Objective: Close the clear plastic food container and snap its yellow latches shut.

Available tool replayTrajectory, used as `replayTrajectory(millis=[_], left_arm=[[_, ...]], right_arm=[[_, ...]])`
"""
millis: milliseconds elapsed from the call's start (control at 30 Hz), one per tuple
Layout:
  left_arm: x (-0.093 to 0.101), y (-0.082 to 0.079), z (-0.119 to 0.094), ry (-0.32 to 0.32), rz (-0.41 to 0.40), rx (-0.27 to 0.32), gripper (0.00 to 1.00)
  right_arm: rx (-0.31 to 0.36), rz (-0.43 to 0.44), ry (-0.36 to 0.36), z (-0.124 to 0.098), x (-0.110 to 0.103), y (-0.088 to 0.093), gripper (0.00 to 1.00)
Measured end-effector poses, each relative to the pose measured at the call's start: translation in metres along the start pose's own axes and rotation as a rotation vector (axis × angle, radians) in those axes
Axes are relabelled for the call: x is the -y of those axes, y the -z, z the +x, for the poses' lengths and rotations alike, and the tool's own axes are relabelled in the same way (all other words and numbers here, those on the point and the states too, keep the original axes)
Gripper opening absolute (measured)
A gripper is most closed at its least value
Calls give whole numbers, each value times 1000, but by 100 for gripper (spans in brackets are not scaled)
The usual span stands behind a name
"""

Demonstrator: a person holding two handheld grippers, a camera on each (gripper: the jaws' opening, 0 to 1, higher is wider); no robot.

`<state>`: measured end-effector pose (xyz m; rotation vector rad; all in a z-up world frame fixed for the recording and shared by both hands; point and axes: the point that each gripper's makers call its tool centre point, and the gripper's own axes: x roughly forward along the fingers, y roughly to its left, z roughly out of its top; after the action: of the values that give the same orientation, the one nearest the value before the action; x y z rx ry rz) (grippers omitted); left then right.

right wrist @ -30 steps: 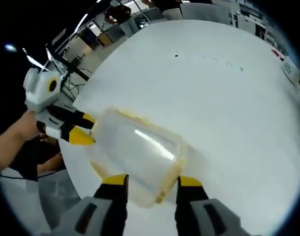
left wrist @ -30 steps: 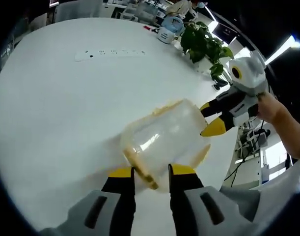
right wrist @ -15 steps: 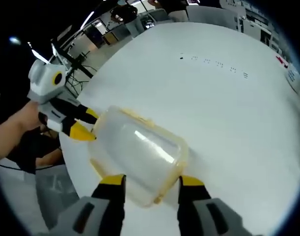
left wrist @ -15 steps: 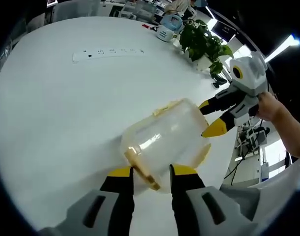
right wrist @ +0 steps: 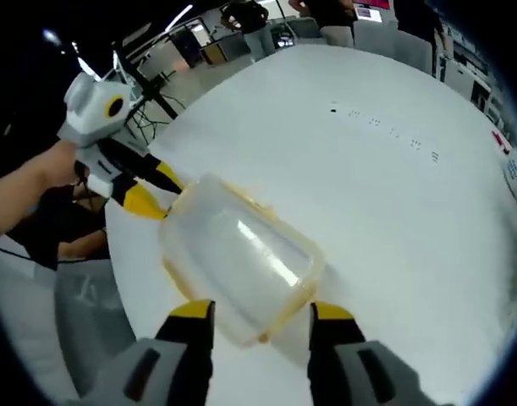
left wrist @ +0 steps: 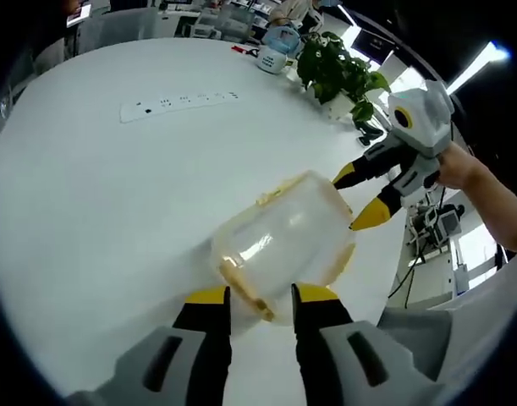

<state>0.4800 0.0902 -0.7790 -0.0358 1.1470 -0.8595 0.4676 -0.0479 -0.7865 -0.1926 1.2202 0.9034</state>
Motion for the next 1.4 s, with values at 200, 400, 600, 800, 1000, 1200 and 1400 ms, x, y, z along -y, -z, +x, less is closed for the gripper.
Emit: replayTrajectory(millis=[200, 400, 600, 800, 1000, 1200, 1400], left_arm=[[4, 0, -1, -14, 126, -49, 28], [11, -6, -5, -14, 215, -66, 28], [11, -8, -8, -21, 294, -106, 29], [12, -9, -9, -27, 369, -142, 30], [13, -8, -7, -29, 426, -175, 30], [18, -7, -3, -29, 549, -220, 30], [26, -12, 0, -20, 598, -229, 30]], right_arm=[[-27, -122, 14, -4, -2, -4, 44], [-53, -180, 23, -8, -2, -5, 41], [-88, -261, 38, -10, -1, -9, 40], [-107, -363, 37, -10, -6, -13, 39], [-134, -427, 44, -10, -5, -14, 37], [-154, -484, 36, -9, -7, -16, 33], [-161, -521, 22, -6, -13, -20, 34]])
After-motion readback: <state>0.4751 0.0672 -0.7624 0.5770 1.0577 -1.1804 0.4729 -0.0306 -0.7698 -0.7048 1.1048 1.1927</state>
